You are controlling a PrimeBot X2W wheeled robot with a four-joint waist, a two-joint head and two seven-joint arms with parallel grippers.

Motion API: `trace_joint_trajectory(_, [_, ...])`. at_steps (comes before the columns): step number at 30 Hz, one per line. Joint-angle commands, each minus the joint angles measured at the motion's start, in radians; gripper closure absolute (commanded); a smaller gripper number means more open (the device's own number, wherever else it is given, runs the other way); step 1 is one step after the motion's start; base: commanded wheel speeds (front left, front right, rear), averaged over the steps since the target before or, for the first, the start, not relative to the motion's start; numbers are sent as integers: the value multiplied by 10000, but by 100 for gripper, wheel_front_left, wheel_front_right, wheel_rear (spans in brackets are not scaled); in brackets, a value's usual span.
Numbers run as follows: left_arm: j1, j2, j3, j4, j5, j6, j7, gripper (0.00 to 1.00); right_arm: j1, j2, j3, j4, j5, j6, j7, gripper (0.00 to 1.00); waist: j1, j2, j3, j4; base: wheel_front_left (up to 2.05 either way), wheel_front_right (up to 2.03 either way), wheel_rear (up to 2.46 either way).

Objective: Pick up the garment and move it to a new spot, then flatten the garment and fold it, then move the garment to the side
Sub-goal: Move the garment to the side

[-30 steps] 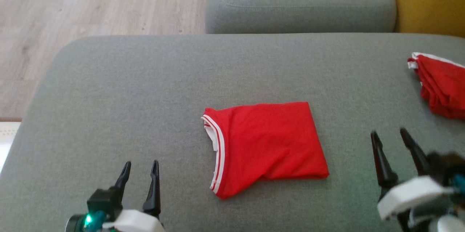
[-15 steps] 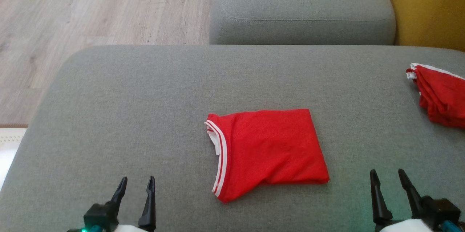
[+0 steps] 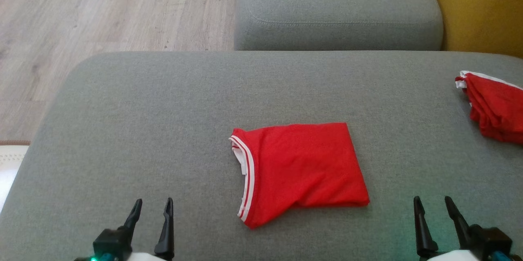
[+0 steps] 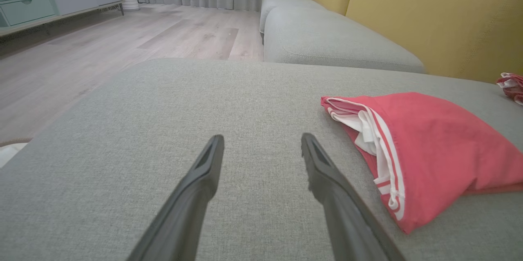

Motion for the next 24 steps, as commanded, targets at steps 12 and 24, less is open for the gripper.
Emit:
trace_joint_trajectory(12, [-618,-221,538,-400,252,-204,-124,0,-1986,-164,987,-463,1121,67,1874,0,0,0,407,72,0,0,0])
trace_joint_trajectory(24, [-1251,-444,273,-240,384,-498,-124,0,-5305,-66,579,2015,3228,67,7794,0,0,0,1181,806,0,0,0])
